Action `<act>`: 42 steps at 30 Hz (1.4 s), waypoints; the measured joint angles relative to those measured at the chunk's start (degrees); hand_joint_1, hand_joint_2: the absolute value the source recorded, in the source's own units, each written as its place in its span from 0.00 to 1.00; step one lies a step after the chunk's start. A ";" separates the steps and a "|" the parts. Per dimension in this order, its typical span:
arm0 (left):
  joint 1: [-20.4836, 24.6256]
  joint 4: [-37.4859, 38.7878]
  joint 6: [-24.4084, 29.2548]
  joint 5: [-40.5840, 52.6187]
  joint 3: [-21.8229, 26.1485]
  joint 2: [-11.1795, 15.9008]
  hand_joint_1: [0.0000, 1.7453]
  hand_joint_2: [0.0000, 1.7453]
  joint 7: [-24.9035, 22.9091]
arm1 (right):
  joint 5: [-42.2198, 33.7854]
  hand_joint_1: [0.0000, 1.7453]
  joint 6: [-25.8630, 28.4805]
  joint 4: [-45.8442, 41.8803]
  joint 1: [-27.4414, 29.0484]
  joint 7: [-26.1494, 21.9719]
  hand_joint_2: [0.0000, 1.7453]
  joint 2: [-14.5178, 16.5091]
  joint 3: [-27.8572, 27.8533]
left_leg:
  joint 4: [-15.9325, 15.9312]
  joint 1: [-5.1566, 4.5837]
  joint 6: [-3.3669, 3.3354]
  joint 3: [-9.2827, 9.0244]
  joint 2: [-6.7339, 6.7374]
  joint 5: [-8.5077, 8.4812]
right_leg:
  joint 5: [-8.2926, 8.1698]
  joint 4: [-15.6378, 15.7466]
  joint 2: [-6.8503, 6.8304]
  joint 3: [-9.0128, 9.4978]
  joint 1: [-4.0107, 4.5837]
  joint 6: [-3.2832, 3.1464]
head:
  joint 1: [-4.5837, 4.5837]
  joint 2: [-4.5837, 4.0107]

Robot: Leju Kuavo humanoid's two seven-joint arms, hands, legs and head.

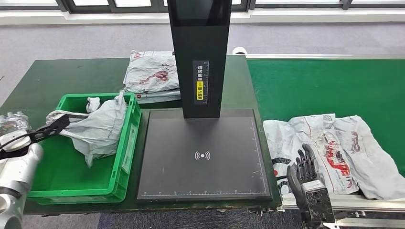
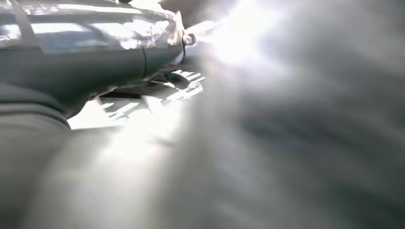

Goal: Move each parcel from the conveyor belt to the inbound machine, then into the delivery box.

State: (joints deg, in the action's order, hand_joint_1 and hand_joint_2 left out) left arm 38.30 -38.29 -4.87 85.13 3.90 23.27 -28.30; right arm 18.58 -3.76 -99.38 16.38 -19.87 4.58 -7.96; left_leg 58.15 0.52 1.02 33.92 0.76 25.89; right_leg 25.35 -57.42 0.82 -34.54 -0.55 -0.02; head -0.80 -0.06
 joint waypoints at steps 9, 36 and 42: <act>-0.35 -20.20 7.33 0.00 -6.75 -1.92 0.00 0.00 1.26 | 0.42 0.00 -0.04 -3.21 2.58 0.34 1.00 0.61 -0.15 | 0.02 0.04 0.02 0.15 -0.53 -0.07 | 0.09 0.00 -0.56 0.08 0.13 -0.05 | 0.01 0.01; -21.98 -51.71 6.65 -71.10 -5.21 -17.39 0.00 1.00 44.37 | 32.12 0.00 3.69 14.06 -13.01 16.51 1.00 -10.92 -3.54 | 0.04 -0.17 -0.21 0.14 -0.32 -0.05 | -0.09 0.09 -0.32 0.09 -0.21 0.27 | 0.01 0.00; -26.32 -52.89 6.36 -71.98 -5.23 -19.79 0.00 1.00 44.21 | 34.38 0.00 3.95 20.26 -18.05 17.57 1.00 -14.11 -4.11 | 0.04 -0.18 -0.31 0.26 -0.53 -0.06 | -0.06 0.08 -0.55 0.10 -0.17 0.33 | 0.01 0.01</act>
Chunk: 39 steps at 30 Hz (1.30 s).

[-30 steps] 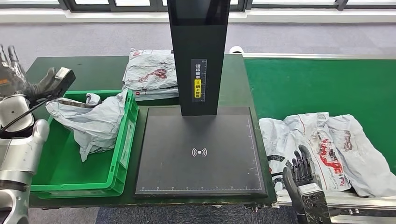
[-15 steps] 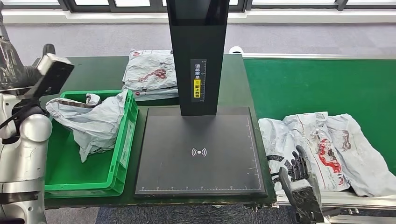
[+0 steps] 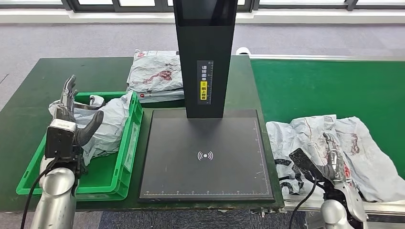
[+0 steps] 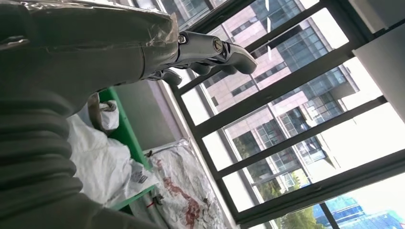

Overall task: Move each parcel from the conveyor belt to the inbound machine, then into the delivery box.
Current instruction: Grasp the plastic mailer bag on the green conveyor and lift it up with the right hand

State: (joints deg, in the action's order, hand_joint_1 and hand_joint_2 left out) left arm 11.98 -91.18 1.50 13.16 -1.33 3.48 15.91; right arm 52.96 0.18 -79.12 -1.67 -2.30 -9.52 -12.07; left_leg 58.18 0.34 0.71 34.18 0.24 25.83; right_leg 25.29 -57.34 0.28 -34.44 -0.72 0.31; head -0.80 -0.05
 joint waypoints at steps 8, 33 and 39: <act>-2.90 2.82 -4.02 -4.23 -3.33 -4.97 0.00 1.00 1.27 | 14.12 0.00 3.31 24.65 -20.28 5.07 1.00 -9.47 1.72 | 0.02 -0.18 -0.36 0.17 0.00 -0.23 | -0.21 0.02 -0.05 -0.07 -0.22 0.31 | 0.02 -0.01; 1.38 17.05 -5.85 -0.69 -8.37 -11.47 0.00 1.00 3.48 | 21.68 0.25 -23.74 57.83 -35.86 -9.63 1.00 -14.44 27.23 | 0.06 -0.20 -0.44 0.31 -0.57 -0.40 | -0.24 0.02 -0.45 -0.10 -0.24 0.43 | -0.01 -0.02; 1.33 17.20 -6.07 0.11 -8.35 -11.84 0.00 1.00 3.19 | 21.07 1.00 -26.04 58.07 -36.10 -12.13 1.00 -14.83 30.27 | 0.06 -0.18 -0.44 0.25 -0.55 -0.40 | -0.24 0.03 -0.44 -0.04 -0.22 0.43 | 0.00 -0.02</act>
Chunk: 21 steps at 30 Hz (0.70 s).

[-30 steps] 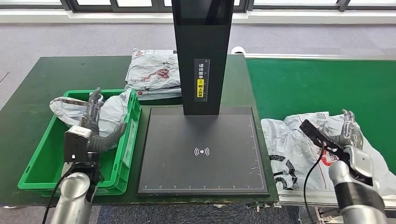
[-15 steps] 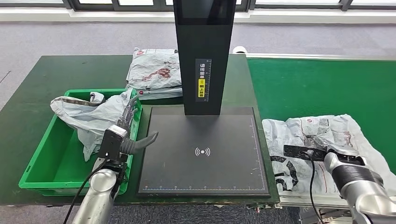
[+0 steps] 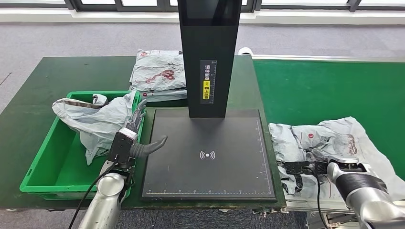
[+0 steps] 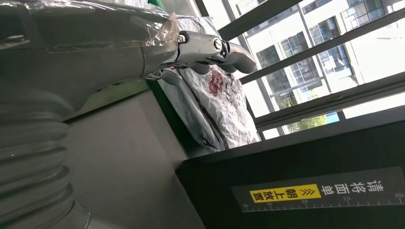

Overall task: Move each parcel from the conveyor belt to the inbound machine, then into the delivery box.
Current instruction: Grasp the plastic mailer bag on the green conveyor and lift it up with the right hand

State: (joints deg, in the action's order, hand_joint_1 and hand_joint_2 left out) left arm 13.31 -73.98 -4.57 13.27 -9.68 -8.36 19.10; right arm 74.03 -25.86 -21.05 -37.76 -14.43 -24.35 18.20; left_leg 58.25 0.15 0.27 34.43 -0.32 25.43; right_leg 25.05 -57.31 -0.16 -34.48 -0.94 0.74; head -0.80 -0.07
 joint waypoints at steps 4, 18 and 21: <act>-0.56 -0.44 0.06 0.53 0.00 -0.03 0.00 1.00 -0.41 | -1.56 1.00 1.22 0.00 -0.23 1.19 1.00 -0.27 1.55 | 0.00 0.02 -0.01 -0.07 0.01 0.02 | 0.03 0.03 0.00 0.10 0.02 0.01 | 0.01 0.00; -6.71 -5.34 1.30 3.79 1.40 -0.49 0.00 1.00 -0.93 | -24.37 1.00 17.49 -0.03 2.54 6.92 1.00 4.12 -3.07 | -0.03 0.04 0.04 -0.03 0.10 0.05 | 0.03 0.00 0.10 0.05 0.05 -0.01 | 0.00 0.01; -8.17 -6.98 2.08 4.50 1.90 -0.91 0.00 1.00 -1.30 | -35.78 1.00 18.28 -0.39 2.85 5.96 1.00 6.55 -10.10 | -0.03 0.05 0.04 0.00 0.08 0.05 | 0.03 0.00 0.07 0.01 0.05 -0.01 | -0.01 0.00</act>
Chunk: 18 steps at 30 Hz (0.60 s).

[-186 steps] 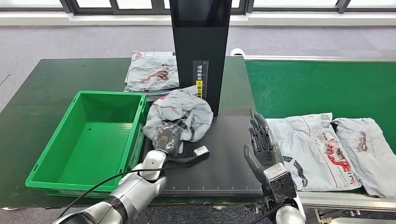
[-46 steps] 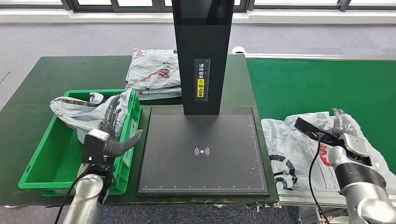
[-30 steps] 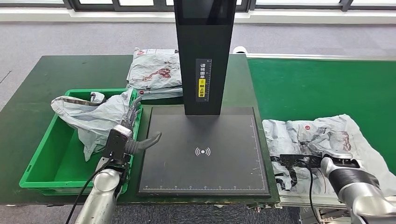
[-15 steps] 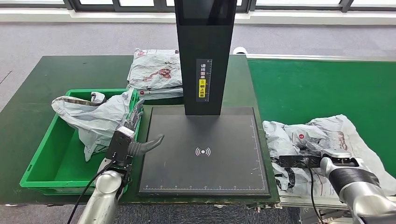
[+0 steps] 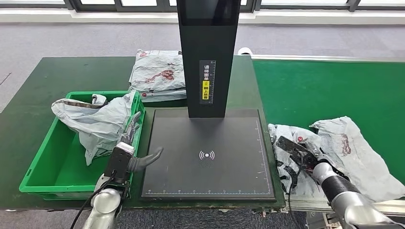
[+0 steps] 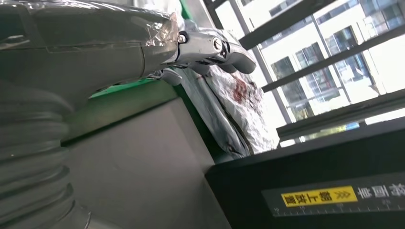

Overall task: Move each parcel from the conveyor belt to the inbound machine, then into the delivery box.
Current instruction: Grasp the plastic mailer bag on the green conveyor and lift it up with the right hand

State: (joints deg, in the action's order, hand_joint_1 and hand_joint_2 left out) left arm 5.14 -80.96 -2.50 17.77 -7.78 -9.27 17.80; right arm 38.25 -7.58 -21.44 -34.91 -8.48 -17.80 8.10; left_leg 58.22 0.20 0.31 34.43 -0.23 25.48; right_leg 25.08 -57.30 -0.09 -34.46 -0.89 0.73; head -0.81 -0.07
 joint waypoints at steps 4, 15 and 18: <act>-0.77 -0.88 1.31 0.66 0.55 -0.47 0.00 1.00 -0.23 | -13.20 1.00 -2.79 -1.57 0.28 -1.75 1.00 2.11 -10.89 | 0.00 0.00 -0.01 0.03 -0.05 -0.01 | 0.00 0.00 -0.07 0.01 -0.01 0.00 | 0.01 0.00; -1.11 -0.98 3.51 0.83 1.07 -0.91 0.00 1.00 -0.22 | -27.98 1.00 -6.10 -6.87 2.79 -2.72 1.00 3.96 -24.10 | 0.00 -0.05 -0.02 0.07 -0.07 -0.01 | 0.00 0.01 -0.08 -0.02 -0.06 0.00 | 0.02 0.00; -1.16 -0.98 3.80 0.86 1.09 -1.01 0.00 1.00 -0.22 | -30.21 1.00 -6.25 -8.15 3.24 -2.99 1.00 4.14 -25.32 | 0.00 -0.04 -0.02 0.08 -0.07 -0.01 | 0.00 0.01 -0.08 -0.02 -0.06 0.00 | 0.01 0.01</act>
State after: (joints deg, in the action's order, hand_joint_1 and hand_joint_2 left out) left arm 3.98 -81.94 1.30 18.63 -6.69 -10.28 17.58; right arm 8.05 -13.83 -29.59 -31.68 -11.47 -13.66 -17.23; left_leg 58.22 0.16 0.29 34.50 -0.31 25.47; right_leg 25.08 -57.30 -0.18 -34.49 -0.94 0.73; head -0.80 -0.06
